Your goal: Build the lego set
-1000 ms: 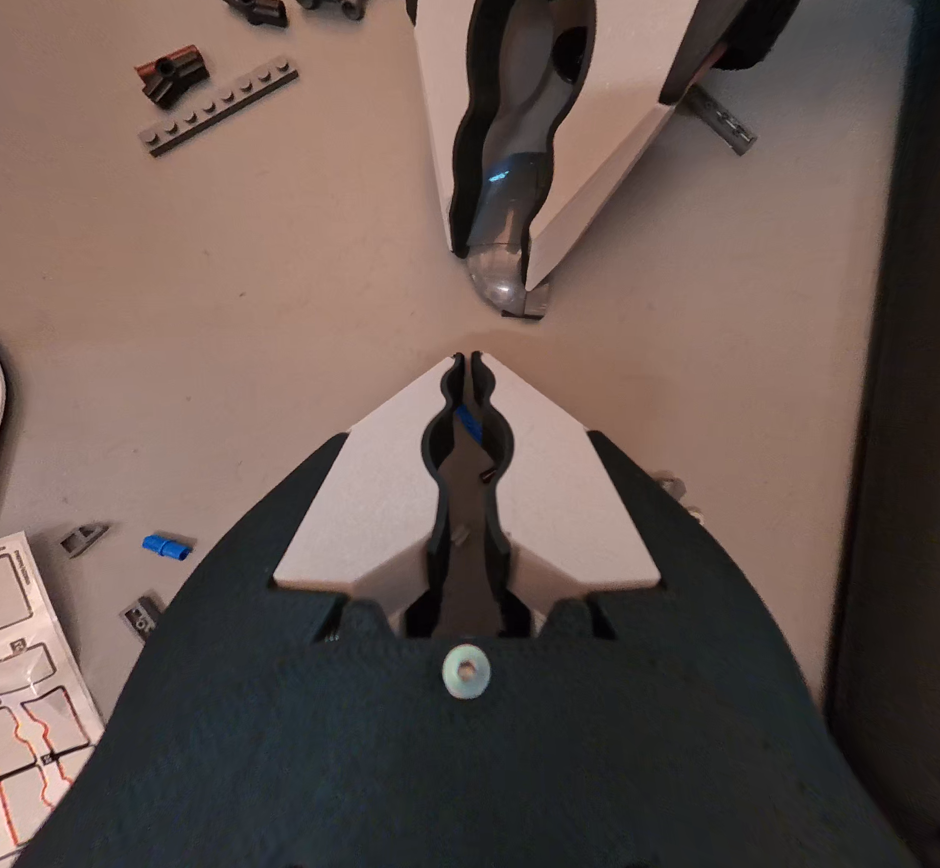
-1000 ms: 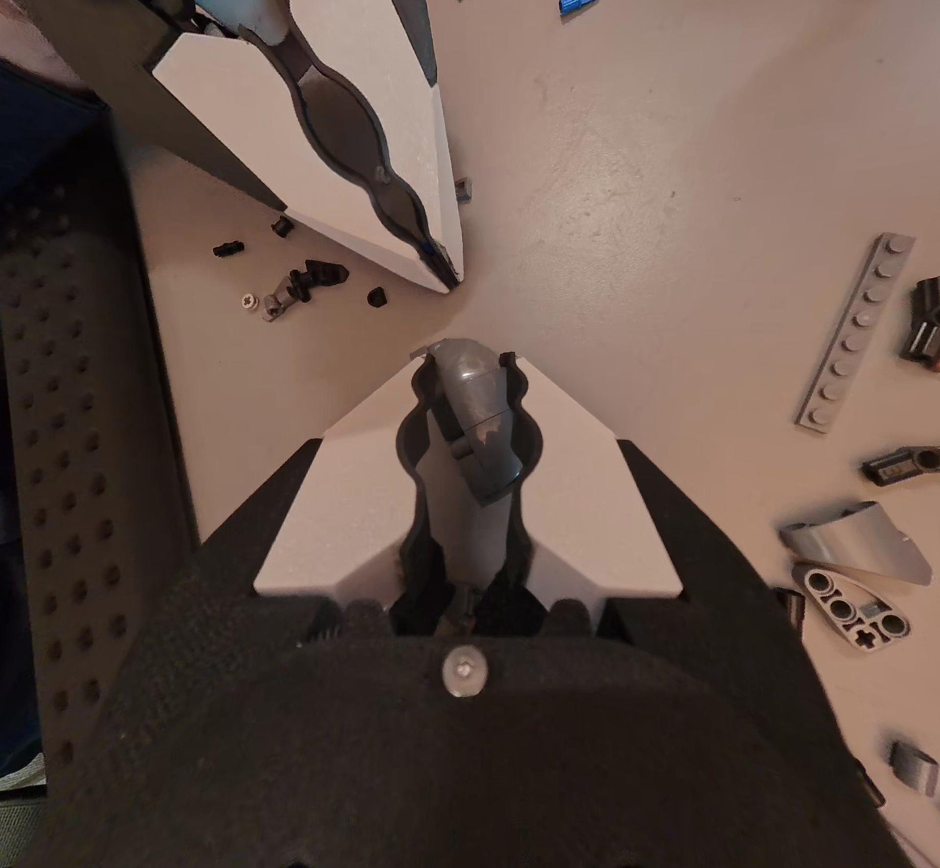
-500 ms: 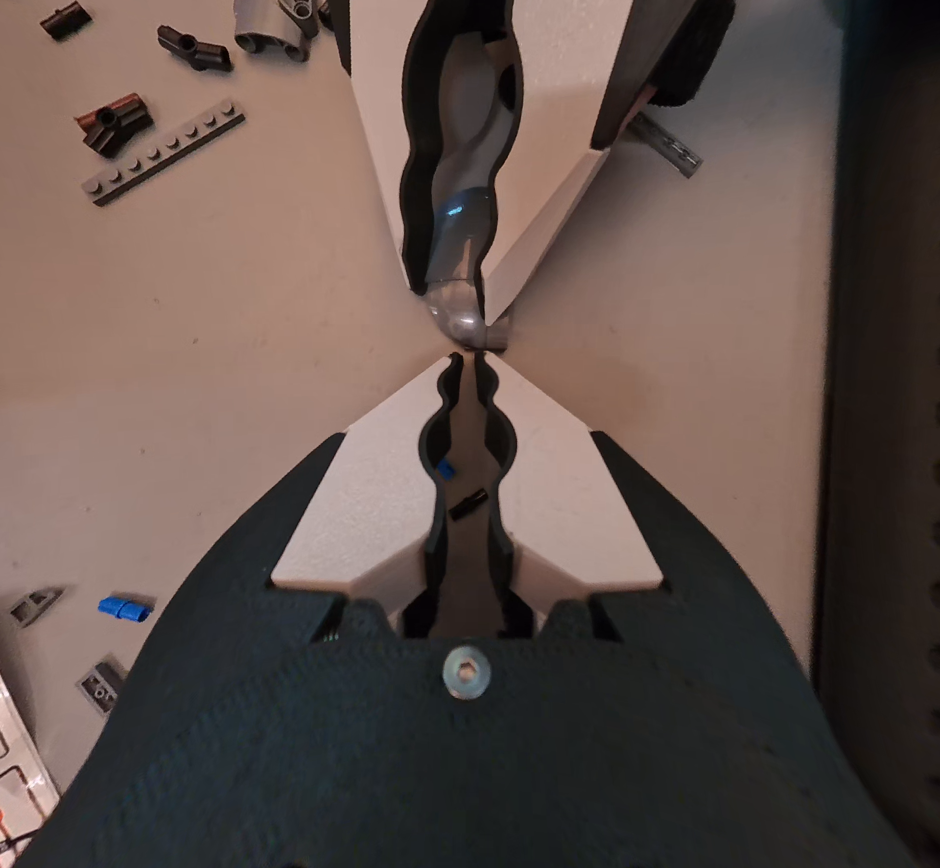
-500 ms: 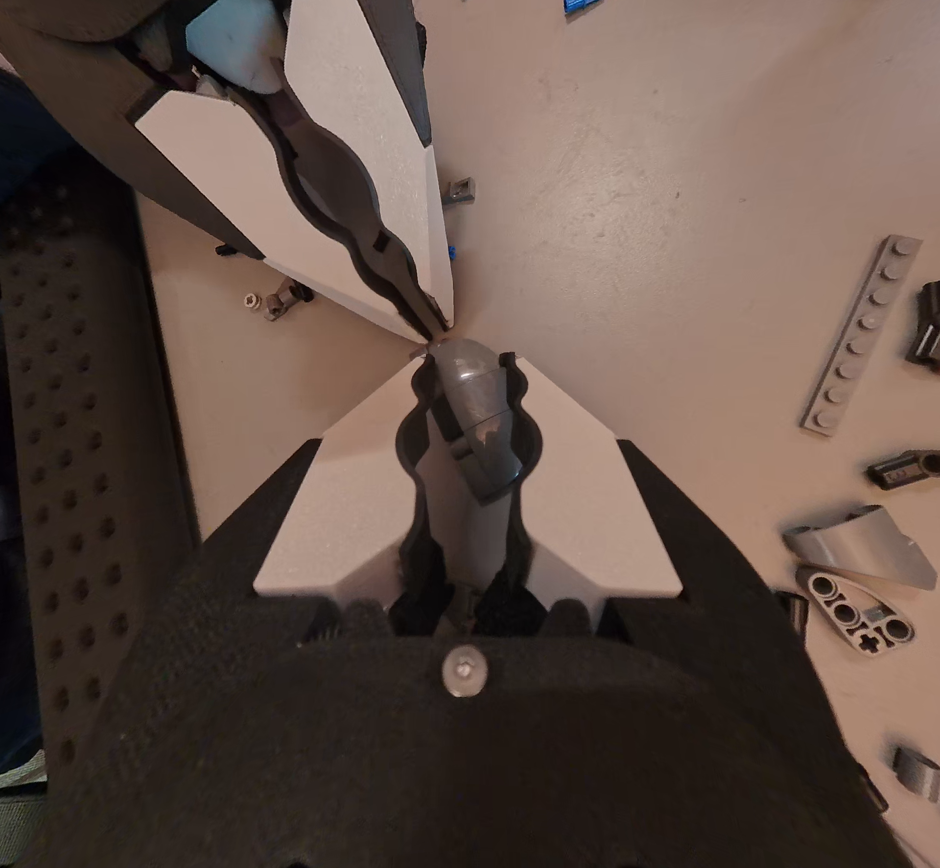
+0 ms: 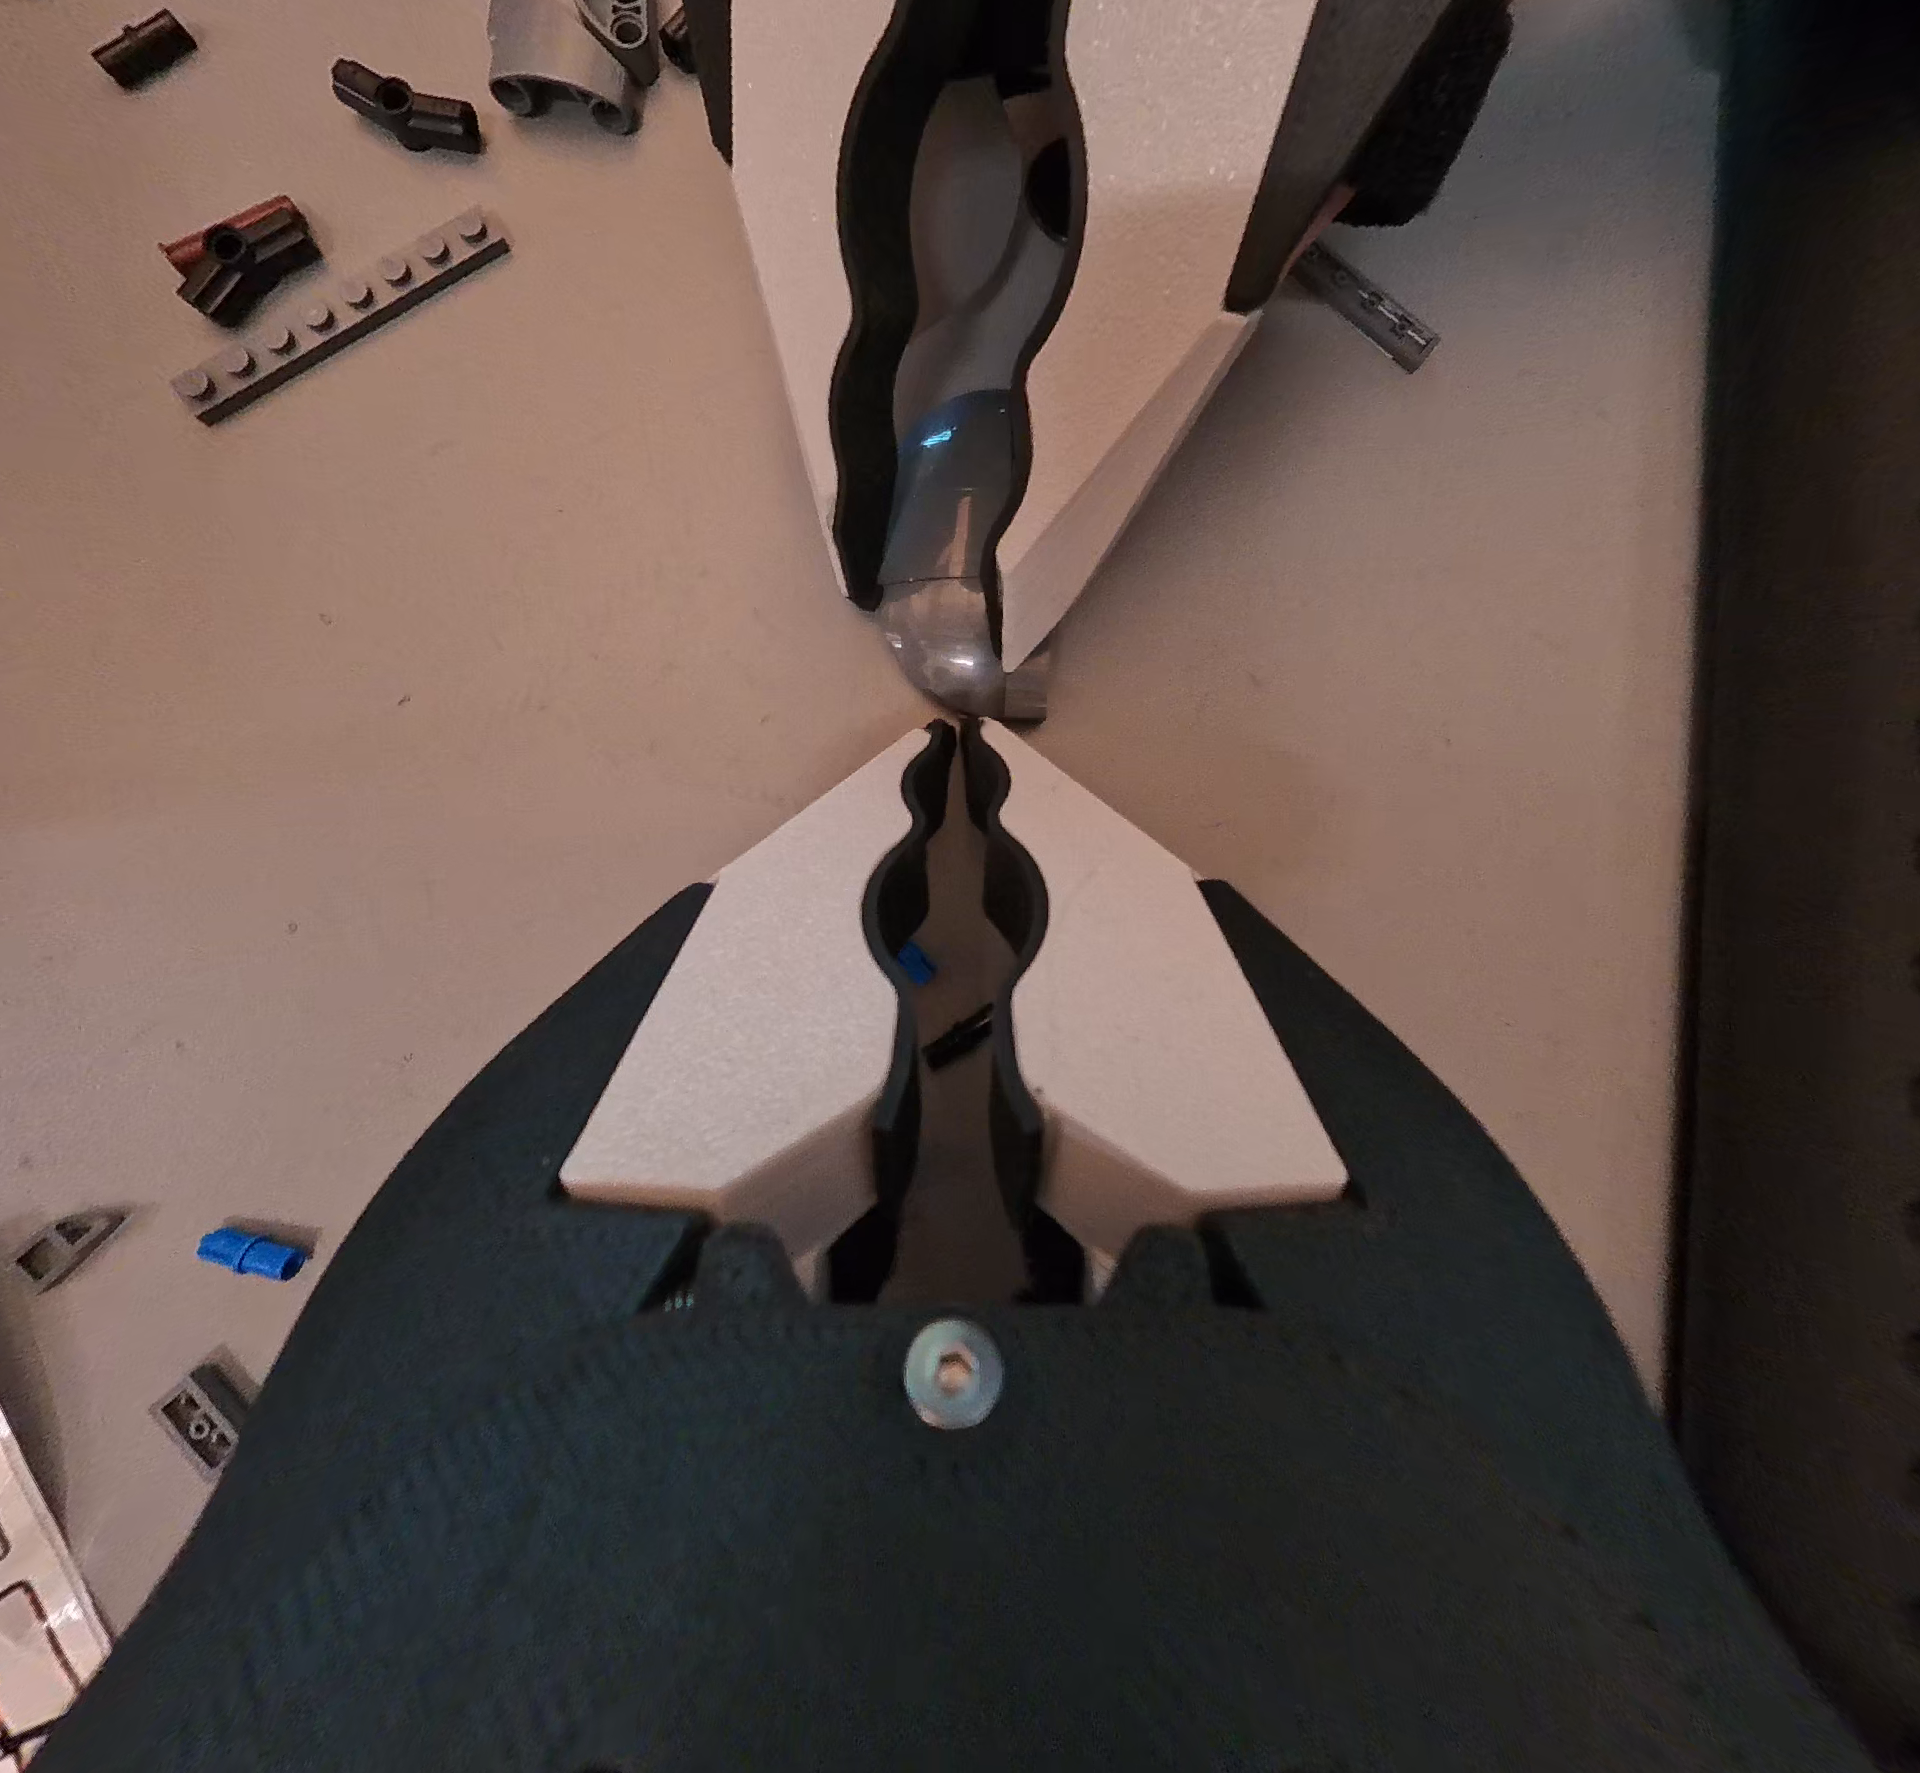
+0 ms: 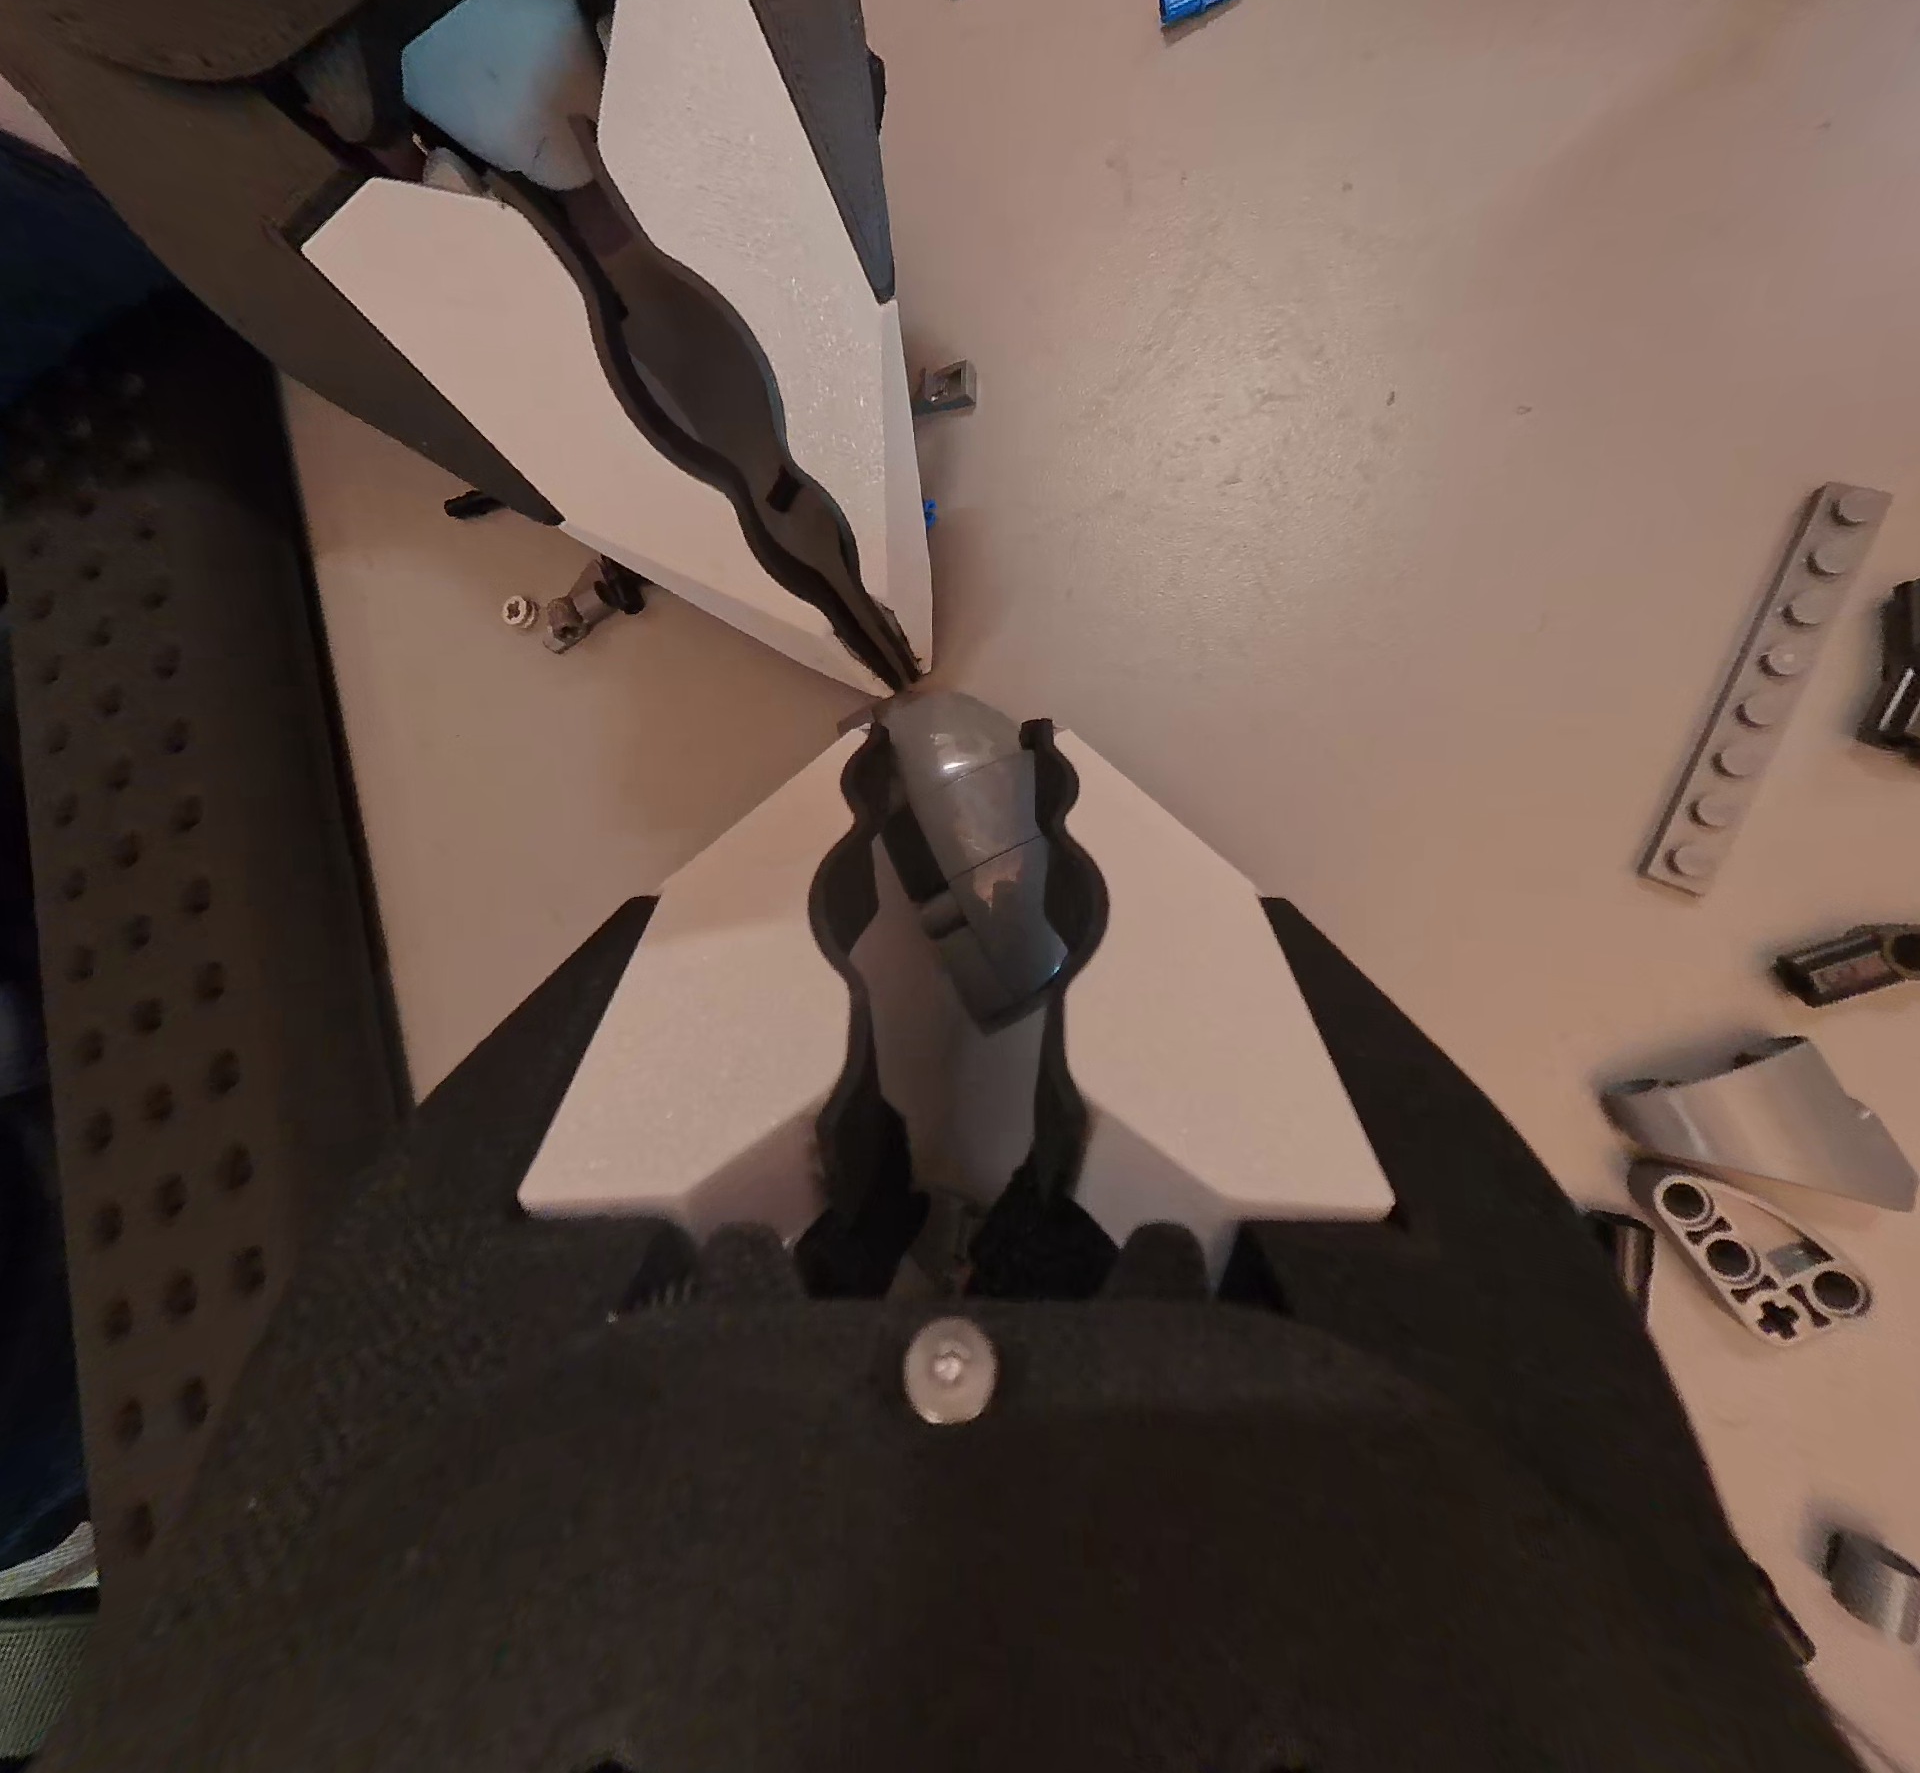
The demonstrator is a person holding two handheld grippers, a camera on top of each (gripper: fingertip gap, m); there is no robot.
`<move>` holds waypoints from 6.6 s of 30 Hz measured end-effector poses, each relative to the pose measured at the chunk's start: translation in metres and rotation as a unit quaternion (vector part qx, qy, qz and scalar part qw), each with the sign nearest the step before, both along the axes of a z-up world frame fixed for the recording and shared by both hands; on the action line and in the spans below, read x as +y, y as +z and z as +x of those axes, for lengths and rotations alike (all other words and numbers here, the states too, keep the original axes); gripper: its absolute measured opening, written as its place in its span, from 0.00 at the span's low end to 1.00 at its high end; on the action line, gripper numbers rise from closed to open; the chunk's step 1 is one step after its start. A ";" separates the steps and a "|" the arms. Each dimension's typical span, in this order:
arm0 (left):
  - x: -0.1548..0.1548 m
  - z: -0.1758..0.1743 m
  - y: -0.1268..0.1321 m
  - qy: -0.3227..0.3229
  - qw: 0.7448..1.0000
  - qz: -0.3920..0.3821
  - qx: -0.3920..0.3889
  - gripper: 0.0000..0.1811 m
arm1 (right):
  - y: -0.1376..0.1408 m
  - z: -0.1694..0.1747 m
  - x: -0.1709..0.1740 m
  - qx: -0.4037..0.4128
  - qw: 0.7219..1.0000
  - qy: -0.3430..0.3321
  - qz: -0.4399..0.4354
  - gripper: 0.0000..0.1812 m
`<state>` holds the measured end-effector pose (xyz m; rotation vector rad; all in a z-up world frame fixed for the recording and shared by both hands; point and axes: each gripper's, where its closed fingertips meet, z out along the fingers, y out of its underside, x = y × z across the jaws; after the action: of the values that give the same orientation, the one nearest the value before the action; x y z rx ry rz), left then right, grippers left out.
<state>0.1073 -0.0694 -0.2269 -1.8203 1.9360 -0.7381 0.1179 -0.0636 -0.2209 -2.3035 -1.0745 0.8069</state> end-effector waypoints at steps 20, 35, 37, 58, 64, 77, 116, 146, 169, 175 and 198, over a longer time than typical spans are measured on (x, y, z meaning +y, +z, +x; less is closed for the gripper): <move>-0.007 0.003 0.006 -0.012 1.000 -0.003 -0.011 0.01 | 0.000 0.000 -0.003 0.002 1.000 0.008 0.000 0.15; -0.015 0.005 0.008 -0.031 0.999 -0.001 -0.018 0.00 | 0.000 0.000 -0.003 0.004 1.000 0.008 -0.001 0.15; -0.015 0.005 0.008 -0.031 0.999 0.003 -0.016 0.00 | 0.000 0.000 -0.003 0.005 1.000 0.008 -0.001 0.15; -0.018 0.007 0.005 -0.039 0.999 0.030 -0.001 0.00 | 0.000 0.002 -0.005 0.010 1.000 0.005 -0.016 0.14; -0.017 0.007 0.005 -0.039 0.999 0.036 0.002 0.00 | 0.000 0.006 -0.007 0.009 1.000 0.007 -0.023 0.14; -0.018 0.009 0.004 -0.040 0.998 0.050 0.012 0.00 | 0.000 0.007 -0.010 -0.018 0.999 0.029 0.002 0.14; -0.016 0.007 -0.001 -0.045 0.995 0.078 0.032 0.00 | 0.000 0.007 -0.014 -0.015 0.999 0.036 -0.012 0.14; -0.029 0.019 0.011 -0.072 0.996 0.048 -0.030 0.00 | 0.004 0.034 -0.016 -0.037 0.999 0.027 0.003 0.00; -0.061 0.048 0.032 -0.101 0.989 0.077 -0.074 0.14 | 0.008 0.042 0.001 -0.026 0.999 -0.012 0.020 0.02; -0.094 0.069 0.018 -0.135 0.985 0.098 -0.048 0.19 | 0.006 0.043 0.003 -0.030 0.999 -0.015 0.025 0.01; -0.058 0.044 0.002 -0.129 0.985 0.113 -0.009 0.21 | 0.006 0.035 -0.006 -0.024 0.999 0.018 0.024 0.03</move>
<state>0.1509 -0.1278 -0.2250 -1.4426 2.1700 -0.5805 0.1525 -0.0697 -0.2145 -2.2812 -1.1462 0.7345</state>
